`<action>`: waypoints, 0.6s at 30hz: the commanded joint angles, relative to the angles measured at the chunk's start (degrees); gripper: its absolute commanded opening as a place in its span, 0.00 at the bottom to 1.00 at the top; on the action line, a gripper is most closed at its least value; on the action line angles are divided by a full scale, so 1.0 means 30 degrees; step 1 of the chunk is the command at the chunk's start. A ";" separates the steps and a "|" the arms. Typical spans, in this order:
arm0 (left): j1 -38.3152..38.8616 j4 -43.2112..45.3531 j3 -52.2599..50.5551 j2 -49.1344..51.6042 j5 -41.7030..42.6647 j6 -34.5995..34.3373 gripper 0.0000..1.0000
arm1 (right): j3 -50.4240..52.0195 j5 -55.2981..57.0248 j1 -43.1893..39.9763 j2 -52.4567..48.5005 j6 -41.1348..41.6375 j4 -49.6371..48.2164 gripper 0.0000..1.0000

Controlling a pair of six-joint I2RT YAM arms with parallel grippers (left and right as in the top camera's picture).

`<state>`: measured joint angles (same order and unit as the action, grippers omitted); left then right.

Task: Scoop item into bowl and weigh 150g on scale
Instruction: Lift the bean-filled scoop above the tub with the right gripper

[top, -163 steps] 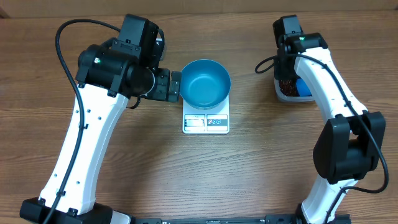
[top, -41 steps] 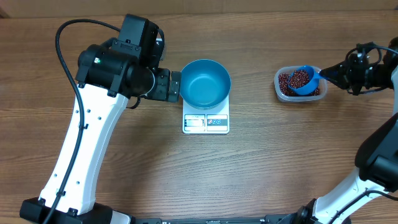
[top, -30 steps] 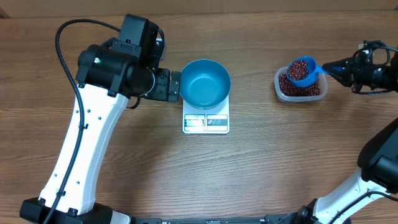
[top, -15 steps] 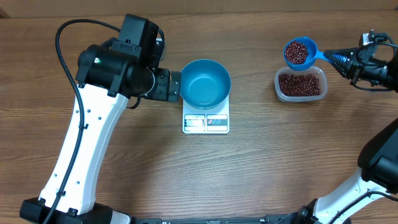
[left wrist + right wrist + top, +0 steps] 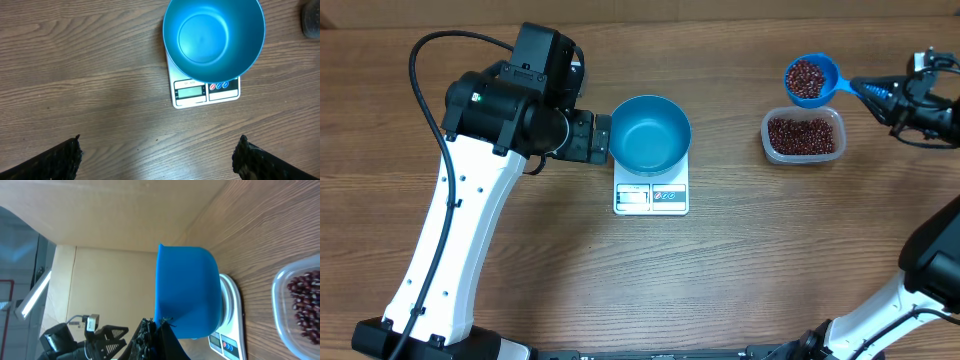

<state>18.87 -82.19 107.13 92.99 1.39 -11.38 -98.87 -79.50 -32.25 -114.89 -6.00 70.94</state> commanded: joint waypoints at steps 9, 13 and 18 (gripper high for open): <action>-0.0073 0.0051 0.0204 -0.0284 -0.0168 0.0437 0.99 | 0.0073 -0.0831 -0.1166 0.0000 -0.0408 0.0619 0.04; -0.0073 0.0051 0.0204 -0.0284 -0.0168 0.0437 1.00 | 0.0073 -0.0809 -0.1166 0.0000 -0.0539 0.0612 0.04; -0.0073 0.0058 0.0204 -0.0284 -0.0160 0.0437 1.00 | 0.0073 -0.0350 -0.1166 0.0000 -0.0546 0.0612 0.04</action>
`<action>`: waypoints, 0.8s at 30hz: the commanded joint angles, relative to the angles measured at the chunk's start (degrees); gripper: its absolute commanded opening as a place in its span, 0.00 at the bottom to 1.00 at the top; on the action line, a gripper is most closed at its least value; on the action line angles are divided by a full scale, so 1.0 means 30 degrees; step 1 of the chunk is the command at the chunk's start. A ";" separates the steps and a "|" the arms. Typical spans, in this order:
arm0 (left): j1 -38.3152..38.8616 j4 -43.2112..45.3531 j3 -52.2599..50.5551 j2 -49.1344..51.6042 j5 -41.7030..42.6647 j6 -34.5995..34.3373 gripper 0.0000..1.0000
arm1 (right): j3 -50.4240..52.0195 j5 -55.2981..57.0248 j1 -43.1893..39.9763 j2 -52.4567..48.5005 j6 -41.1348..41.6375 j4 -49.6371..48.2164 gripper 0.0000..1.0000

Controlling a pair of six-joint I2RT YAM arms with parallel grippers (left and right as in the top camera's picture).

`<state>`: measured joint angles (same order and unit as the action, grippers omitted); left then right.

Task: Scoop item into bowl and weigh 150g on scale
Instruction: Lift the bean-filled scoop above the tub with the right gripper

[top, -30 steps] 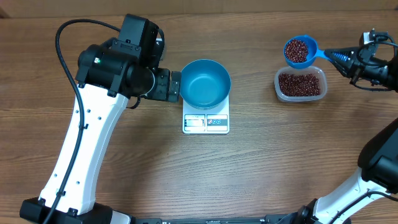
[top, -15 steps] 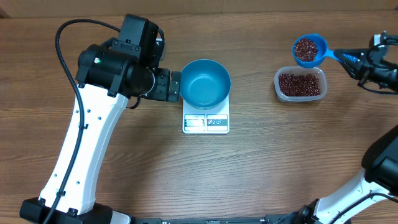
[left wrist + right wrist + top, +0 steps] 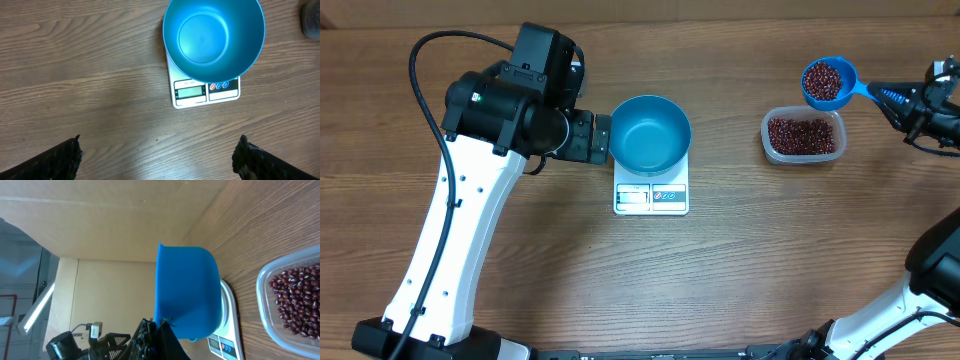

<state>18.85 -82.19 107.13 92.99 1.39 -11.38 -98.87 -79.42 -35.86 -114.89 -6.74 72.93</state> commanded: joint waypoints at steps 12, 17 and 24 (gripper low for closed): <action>0.0109 0.1355 0.0197 0.0204 0.1617 0.0007 0.33 | 0.0073 -0.0102 0.0036 0.0000 -0.1428 0.1115 0.04; 0.0619 0.1362 0.0189 0.1464 0.1617 0.0007 0.04 | 0.0073 -0.0051 0.0036 0.0000 -0.1435 0.1231 0.04; 0.1858 0.2069 0.0189 0.3927 0.1610 0.0962 0.04 | 0.0073 -0.0051 0.0036 0.0000 -0.1428 0.1246 0.04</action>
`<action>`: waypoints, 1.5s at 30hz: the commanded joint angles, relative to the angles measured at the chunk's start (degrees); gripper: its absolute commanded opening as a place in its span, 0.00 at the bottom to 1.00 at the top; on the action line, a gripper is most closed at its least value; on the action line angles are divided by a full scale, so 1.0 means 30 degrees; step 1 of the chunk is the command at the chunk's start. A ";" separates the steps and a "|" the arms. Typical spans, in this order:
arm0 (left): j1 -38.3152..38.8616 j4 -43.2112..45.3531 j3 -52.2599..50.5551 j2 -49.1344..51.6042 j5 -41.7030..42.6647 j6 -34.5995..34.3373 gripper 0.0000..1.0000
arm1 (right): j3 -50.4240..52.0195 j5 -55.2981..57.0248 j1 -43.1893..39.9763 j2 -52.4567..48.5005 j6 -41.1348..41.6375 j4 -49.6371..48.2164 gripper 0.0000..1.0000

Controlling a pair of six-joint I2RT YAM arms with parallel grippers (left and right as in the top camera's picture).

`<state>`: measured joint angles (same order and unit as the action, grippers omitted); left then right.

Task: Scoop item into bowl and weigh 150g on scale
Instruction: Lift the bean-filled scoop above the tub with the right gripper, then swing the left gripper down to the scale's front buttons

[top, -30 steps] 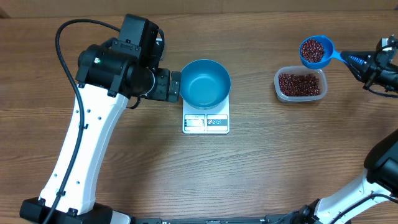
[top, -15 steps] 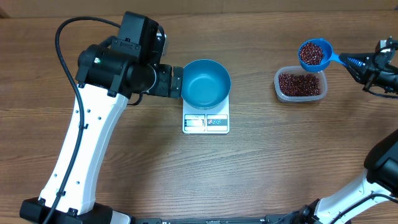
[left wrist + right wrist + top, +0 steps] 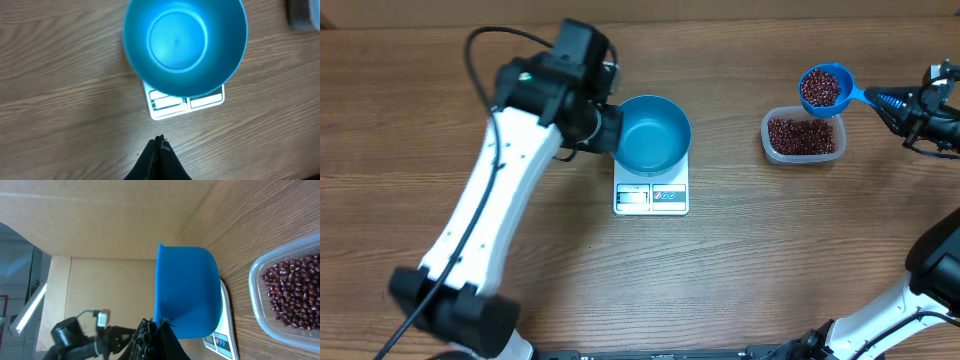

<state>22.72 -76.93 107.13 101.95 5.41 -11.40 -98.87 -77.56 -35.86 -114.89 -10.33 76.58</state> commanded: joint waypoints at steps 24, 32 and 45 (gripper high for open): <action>0.8714 0.2681 0.0066 0.0248 -0.4299 0.4291 0.04 | 0.0073 -0.0291 0.0036 0.0000 -0.0240 0.0160 0.04; 0.9143 0.4940 -0.3417 -0.1311 -0.3803 0.3869 0.04 | 0.0073 -0.0015 0.0036 0.0000 -0.0525 0.0219 0.04; 0.7220 1.5147 -1.4651 -0.6863 -0.3198 0.1632 0.04 | 0.0073 0.0138 0.0036 0.0000 -0.0743 0.0670 0.04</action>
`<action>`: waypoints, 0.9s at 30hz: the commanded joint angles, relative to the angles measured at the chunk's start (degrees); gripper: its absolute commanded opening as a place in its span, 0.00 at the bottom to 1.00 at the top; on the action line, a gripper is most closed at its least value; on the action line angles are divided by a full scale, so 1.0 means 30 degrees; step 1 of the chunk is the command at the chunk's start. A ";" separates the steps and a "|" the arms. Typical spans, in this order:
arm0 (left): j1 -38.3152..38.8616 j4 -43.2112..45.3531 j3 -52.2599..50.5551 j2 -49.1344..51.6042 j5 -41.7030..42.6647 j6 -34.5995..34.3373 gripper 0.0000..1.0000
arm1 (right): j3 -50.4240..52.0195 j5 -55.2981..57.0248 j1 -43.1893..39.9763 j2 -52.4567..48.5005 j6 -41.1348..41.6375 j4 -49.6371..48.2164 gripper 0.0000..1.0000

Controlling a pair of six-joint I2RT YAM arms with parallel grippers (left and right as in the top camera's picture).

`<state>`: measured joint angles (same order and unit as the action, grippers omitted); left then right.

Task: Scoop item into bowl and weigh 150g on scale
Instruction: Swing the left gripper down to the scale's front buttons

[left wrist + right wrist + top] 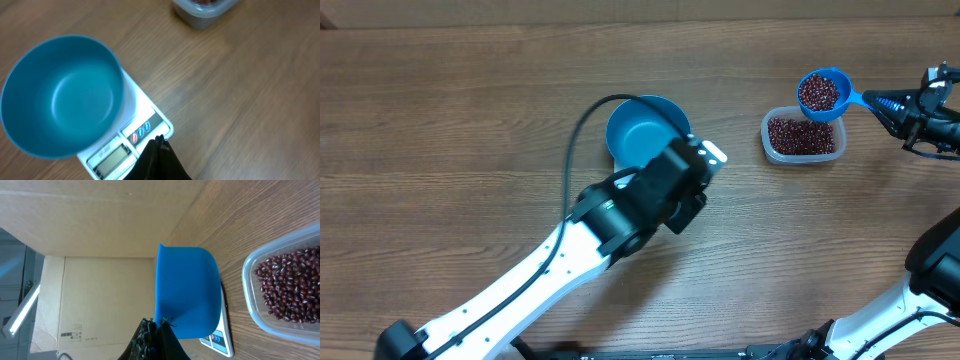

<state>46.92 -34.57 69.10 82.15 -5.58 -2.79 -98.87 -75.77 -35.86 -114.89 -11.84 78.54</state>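
Note:
The empty blue bowl [635, 130] stands on the white scale [148, 131]. In the overhead view my left arm [655, 195] covers most of the scale; only a corner [714, 153] shows. My left gripper [159, 140] is shut with nothing in it, its tips by the scale's buttons. At the far right my right gripper [912, 106] is shut on the handle of a blue scoop [819, 92] full of red beans, held over the far edge of the bean container [803, 136]. The scoop [187, 292] fills the right wrist view.
The clear container of beans [289, 291] lies right of the scale, and its edge [205, 10] shows at the top of the left wrist view. A cardboard wall [100, 215] stands behind the wooden table [440, 120].
My left arm was reaching in from the left, gripper shut beside the bowl. It now lies across the scale from the front, tips at the buttons. The scoop has barely moved.
My left gripper stood open left of the bowl while the right one held the filled scoop behind the container's left end. The scoop then sat further right. Later the left gripper was shut nearer the bowl, and now it is over the scale's front.

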 commanded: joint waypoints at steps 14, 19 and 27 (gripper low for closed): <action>-0.1399 0.2331 -0.3279 0.2091 -0.0634 -0.0663 0.04 | 0.0073 -0.0401 0.0051 0.0000 -0.0233 0.0255 0.04; -0.1399 0.3308 -0.3279 0.4262 -0.0699 -0.0576 0.04 | 0.0073 -0.0306 0.0051 0.0000 -0.0233 0.0306 0.04; -0.1399 0.3424 -0.3279 0.4313 -0.0699 -0.0262 0.04 | 0.0073 0.0175 0.0051 0.0000 -0.0233 0.0291 0.04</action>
<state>42.65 -24.43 59.18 95.29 -6.74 -4.45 -98.87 -74.08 -35.86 -114.89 -12.05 79.48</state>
